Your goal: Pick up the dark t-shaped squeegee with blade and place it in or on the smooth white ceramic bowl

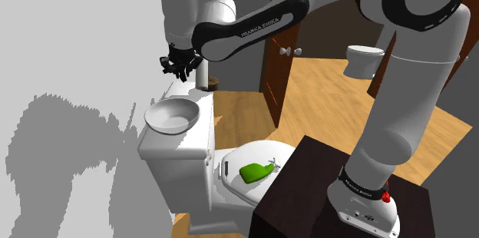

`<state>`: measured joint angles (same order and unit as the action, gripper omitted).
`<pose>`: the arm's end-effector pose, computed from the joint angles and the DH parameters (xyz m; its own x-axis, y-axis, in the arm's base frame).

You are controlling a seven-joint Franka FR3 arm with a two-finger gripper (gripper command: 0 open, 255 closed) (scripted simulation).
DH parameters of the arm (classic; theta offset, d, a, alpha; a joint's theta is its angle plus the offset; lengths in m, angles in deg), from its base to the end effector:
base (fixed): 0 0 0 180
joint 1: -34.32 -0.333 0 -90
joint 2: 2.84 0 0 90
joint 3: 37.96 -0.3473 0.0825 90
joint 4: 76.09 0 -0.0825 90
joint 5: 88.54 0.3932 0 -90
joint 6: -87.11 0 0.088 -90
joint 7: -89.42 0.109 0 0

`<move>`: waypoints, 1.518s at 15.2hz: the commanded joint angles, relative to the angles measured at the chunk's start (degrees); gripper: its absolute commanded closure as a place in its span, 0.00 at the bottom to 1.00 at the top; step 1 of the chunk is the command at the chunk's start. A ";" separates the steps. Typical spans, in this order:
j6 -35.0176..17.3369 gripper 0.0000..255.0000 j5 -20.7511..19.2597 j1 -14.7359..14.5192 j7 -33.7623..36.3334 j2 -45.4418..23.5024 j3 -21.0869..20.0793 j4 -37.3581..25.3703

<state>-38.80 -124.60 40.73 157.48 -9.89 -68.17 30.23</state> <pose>0.5882 0.2212 0.5152 0.7709 -0.3766 0.5137 -0.4624 -0.8856 0.0447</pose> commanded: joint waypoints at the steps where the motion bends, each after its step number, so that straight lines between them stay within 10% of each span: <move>1: 2.25 1.00 -0.43 -1.79 2.39 -0.16 -1.20 -0.92; 23: -1.04 1.00 -7.81 -5.59 13.49 -5.65 -1.76 2.42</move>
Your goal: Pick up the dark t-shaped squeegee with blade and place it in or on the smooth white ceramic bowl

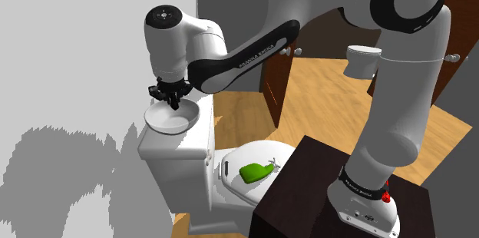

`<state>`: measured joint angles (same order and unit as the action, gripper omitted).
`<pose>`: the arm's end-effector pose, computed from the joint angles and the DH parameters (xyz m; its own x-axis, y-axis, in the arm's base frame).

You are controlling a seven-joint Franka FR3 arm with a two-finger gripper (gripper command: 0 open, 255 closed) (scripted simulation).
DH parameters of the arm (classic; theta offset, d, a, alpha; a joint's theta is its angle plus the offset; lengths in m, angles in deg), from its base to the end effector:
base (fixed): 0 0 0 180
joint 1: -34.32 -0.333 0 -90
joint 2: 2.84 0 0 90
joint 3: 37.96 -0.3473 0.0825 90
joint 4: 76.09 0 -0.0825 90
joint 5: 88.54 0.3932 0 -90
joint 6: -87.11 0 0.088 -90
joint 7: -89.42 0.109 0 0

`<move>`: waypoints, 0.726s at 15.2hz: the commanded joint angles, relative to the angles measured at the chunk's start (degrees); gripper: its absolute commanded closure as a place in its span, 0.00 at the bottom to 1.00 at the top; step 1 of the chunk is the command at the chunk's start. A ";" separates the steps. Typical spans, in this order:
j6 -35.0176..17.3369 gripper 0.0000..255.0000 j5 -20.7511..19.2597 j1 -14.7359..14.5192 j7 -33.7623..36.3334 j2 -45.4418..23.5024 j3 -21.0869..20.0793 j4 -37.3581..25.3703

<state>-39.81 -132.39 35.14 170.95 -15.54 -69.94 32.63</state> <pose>0.5658 0.2907 0.4445 0.7704 -0.3777 0.5136 -0.4638 -0.8848 0.0449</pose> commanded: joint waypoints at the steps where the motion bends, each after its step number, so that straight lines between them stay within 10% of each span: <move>1: -0.02 1.00 -0.02 0.00 0.02 0.00 0.00 0.01; 2: -0.02 1.00 -0.02 0.00 0.02 0.00 0.00 0.01; 3: -0.02 0.00 -0.02 0.00 0.02 0.00 0.00 0.02; 11: 3.18 0.00 3.64 -0.23 -1.96 3.77 -1.47 -0.29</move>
